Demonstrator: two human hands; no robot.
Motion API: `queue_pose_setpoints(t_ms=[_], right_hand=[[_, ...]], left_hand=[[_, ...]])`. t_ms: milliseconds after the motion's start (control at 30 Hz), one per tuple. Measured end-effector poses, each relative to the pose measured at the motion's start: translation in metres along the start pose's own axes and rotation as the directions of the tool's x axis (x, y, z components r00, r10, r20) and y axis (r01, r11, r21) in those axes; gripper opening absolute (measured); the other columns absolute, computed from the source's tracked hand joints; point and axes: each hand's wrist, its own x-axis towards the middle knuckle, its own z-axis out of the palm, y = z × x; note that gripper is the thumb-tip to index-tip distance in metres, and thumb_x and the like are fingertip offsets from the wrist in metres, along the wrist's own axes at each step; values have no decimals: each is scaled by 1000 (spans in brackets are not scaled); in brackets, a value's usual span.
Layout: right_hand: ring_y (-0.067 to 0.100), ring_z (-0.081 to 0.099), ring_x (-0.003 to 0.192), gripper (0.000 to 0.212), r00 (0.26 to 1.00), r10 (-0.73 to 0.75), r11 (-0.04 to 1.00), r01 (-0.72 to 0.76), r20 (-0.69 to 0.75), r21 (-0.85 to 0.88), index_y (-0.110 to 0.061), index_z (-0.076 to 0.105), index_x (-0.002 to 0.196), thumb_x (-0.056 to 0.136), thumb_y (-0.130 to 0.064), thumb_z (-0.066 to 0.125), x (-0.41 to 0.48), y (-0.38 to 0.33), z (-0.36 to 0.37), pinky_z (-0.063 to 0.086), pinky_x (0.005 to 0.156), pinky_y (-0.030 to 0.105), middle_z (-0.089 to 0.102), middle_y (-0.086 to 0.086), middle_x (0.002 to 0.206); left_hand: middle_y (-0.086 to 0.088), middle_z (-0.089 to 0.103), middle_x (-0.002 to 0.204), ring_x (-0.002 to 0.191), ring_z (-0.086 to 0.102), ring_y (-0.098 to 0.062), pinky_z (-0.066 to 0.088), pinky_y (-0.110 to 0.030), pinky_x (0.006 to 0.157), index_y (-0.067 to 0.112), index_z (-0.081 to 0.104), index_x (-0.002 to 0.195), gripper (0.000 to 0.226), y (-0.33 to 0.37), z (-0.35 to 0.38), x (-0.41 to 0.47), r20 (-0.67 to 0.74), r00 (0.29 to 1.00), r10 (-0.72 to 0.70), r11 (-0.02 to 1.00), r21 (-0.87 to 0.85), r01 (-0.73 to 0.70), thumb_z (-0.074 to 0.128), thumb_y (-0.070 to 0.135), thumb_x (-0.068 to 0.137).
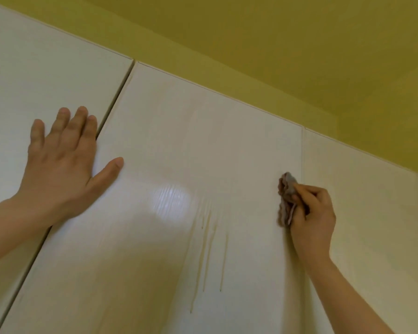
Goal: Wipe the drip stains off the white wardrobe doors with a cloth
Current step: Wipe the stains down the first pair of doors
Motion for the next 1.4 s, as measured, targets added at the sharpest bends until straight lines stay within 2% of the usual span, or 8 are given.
queue_pose_setpoints(t_ms=[133,233,333,600,833,1100,1233,1400], right_hand=[[-7,59,92,39,982,60,997,-67,181,31,-17,71,108,92,13,51,-54,-24,-22,45,76,5,60,-6,102],[1,60,93,29,986,86,995,-94,143,45,-18,74,107,95,1,56,-51,-40,-28,50,80,16,63,-6,99],[-2,58,99,22,986,94,992,-104,137,67,-15,75,103,98,-8,55,-37,-71,-18,47,83,14,68,3,96],[-4,55,93,29,971,-74,989,43,227,139,-20,72,112,95,-4,56,-60,-170,53,40,81,5,56,-12,97],[16,58,94,26,964,-162,983,138,210,123,-16,71,112,95,-7,55,-63,-215,107,46,82,23,57,-4,101],[7,57,94,24,969,-115,989,92,216,113,-7,68,114,96,-5,52,-31,-234,157,36,79,4,53,-3,103],[21,53,101,26,969,-147,988,137,198,65,-11,69,115,95,-10,53,-66,-229,167,38,86,22,59,9,110],[12,50,101,28,928,-220,974,190,301,125,-12,70,113,93,-12,50,-130,-221,145,33,89,10,59,5,109]], left_hand=[[-17,11,164,152,4,-35,-1,-55,119,2,17,155,95,4,-7,0,69,998,11,1000,6,-12,14,72,90],[-13,6,166,153,-1,-31,-3,-52,121,5,13,157,96,4,-15,-1,148,989,7,1000,-28,-3,12,72,88],[-9,3,167,153,-2,-26,-4,-47,122,7,15,157,94,-5,-27,-17,185,981,64,992,-121,-42,12,70,88],[-13,16,164,152,10,-31,-3,-41,121,6,23,156,79,-78,-43,-75,201,967,154,987,-72,-142,22,58,97],[-11,13,165,153,11,-28,12,-52,122,4,21,156,73,-100,-38,-87,153,951,267,963,-3,-270,25,51,99],[-11,14,165,153,11,-29,12,-52,122,5,22,156,72,-107,-33,-87,114,951,286,958,4,-288,23,51,101],[-12,15,165,153,12,-29,12,-52,122,5,23,156,72,-107,-33,-85,100,952,289,957,3,-291,20,52,101],[-13,16,165,153,12,-30,12,-53,122,5,23,156,71,-109,-33,-86,91,953,289,957,-11,-289,19,51,101]])
